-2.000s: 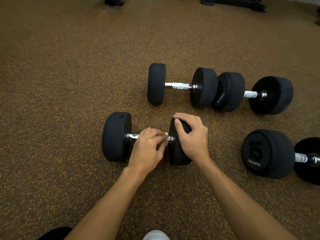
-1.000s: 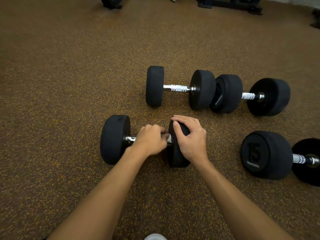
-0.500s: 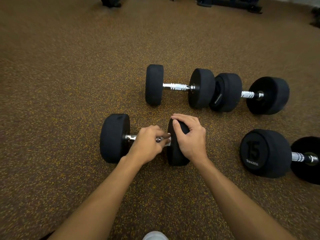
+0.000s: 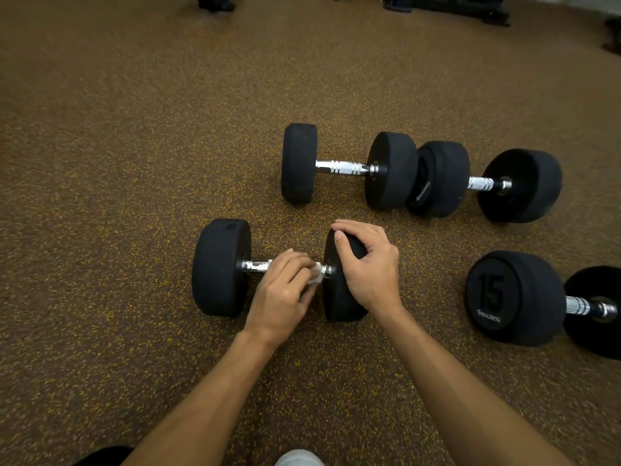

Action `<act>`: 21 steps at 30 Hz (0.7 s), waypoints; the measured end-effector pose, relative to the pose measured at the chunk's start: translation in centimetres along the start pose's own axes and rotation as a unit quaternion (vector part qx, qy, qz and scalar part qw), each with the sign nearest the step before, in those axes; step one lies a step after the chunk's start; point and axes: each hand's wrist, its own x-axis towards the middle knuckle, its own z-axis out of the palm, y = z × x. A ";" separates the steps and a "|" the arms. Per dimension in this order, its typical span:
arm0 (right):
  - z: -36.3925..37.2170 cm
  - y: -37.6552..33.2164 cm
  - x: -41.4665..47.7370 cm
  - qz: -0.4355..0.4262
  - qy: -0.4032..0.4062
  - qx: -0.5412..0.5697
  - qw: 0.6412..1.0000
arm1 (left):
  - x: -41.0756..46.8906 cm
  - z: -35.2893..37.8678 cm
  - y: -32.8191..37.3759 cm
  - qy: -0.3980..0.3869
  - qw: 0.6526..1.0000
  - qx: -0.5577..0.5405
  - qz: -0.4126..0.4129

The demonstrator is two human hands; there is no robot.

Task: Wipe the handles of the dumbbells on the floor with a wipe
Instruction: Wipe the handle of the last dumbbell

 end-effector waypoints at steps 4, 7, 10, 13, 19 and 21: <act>0.0 0.0 0.0 0.001 -0.001 -0.003 1.000 | 0.3 0.7 0.4 -0.007 1.000 -0.007 0.013; -0.1 0.0 -0.1 -0.001 0.000 -0.004 1.000 | 0.2 0.2 0.1 -0.005 1.000 0.002 -0.009; -0.2 0.0 -0.1 0.000 -0.002 -0.010 1.000 | 1.0 -0.1 0.3 -0.050 0.998 0.012 -0.048; -0.1 -0.1 0.0 0.008 -0.003 -0.008 1.000 | 2.9 -0.5 0.8 -0.127 0.986 0.028 -0.108; -0.4 -0.3 0.0 0.010 -0.019 -0.016 1.000 | 5.8 -2.1 0.6 -0.224 0.958 0.034 -0.173; -0.6 -0.7 0.0 0.015 -0.033 -0.019 0.999 | 6.0 -2.9 0.7 -0.221 0.953 0.021 -0.205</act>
